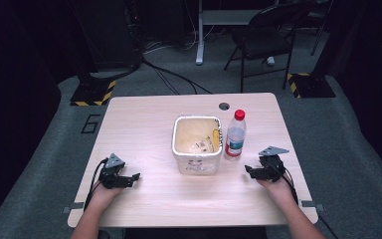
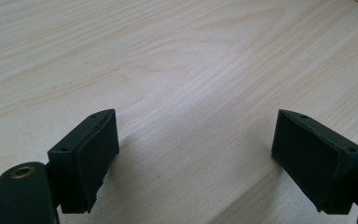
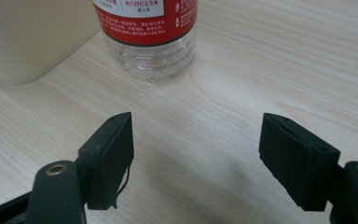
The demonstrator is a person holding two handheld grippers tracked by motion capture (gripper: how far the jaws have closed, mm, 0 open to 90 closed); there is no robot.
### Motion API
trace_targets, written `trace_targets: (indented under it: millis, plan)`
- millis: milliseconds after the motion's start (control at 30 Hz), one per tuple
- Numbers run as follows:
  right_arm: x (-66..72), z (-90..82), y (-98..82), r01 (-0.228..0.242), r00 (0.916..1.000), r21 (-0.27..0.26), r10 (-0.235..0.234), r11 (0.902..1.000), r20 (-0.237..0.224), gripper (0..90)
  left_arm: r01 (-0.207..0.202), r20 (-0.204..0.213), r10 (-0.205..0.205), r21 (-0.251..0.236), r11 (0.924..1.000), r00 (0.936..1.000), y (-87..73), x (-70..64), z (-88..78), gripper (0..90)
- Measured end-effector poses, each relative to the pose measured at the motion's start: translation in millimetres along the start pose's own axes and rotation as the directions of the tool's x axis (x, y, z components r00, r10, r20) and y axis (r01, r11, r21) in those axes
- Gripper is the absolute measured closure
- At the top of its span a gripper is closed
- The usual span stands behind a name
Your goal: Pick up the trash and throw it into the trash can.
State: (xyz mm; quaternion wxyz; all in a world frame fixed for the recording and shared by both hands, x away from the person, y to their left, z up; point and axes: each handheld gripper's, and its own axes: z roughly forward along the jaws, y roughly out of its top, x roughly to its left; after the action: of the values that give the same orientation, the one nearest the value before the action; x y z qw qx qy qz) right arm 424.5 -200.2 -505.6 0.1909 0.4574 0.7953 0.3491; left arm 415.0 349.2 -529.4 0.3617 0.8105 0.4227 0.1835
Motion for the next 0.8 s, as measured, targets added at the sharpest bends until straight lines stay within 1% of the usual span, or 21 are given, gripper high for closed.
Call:
trace_targets:
  millis: [33,167,233,400,567,600,633,800]
  plan:
    - [0.9,-0.7,0.8,-0.003,1.0,0.005,0.003,1.0,-0.002,25.5,0.0,0.0,0.0,-0.001,1.0,1.0,0.0,0.0,0.1,14.6]
    - [3.0,-3.6,4.8,0.009,0.9999,0.002,-0.009,1.0,-0.008,24.6,0.0,0.0,0.0,-0.001,1.0,1.0,-0.1,-0.1,0.0,14.6]
    - [3.7,-6.6,8.4,0.024,0.9997,-0.01,-0.024,0.9997,-0.01,24.2,0.0,0.0,0.0,-0.001,1.0,1.0,-0.1,-0.1,0.0,14.6]
    - [5.7,-11.3,14.4,0.016,0.9998,-0.021,-0.016,0.9997,-0.015,24.2,0.001,0.0,-0.001,-0.001,1.0,1.0,-0.1,-0.1,0.0,14.6]
    - [7.5,-14.4,20.8,0.031,0.9993,-0.033,-0.032,0.999,-0.019,24.2,0.0,0.0,0.0,-0.001,1.0,1.0,-0.1,-0.1,0.0,14.6]
    - [8.4,-14.7,21.6,0.024,0.9995,-0.032,-0.025,0.9992,-0.02,24.2,0.001,0.0,-0.001,-0.001,1.0,1.0,-0.1,-0.1,0.0,14.6]
    - [8.2,-14.7,22.8,0.033,0.9993,-0.034,-0.033,0.9989,-0.018,24.2,0.001,0.0,-0.001,-0.001,1.0,1.0,-0.1,-0.1,0.0,14.6]
    - [10.2,-14.9,29.1,0.033,0.9991,-0.045,-0.034,0.9984,-0.024,21.9,0.001,0.0,-0.001,-0.001,1.0,1.0,-0.1,-0.1,0.0,14.6]
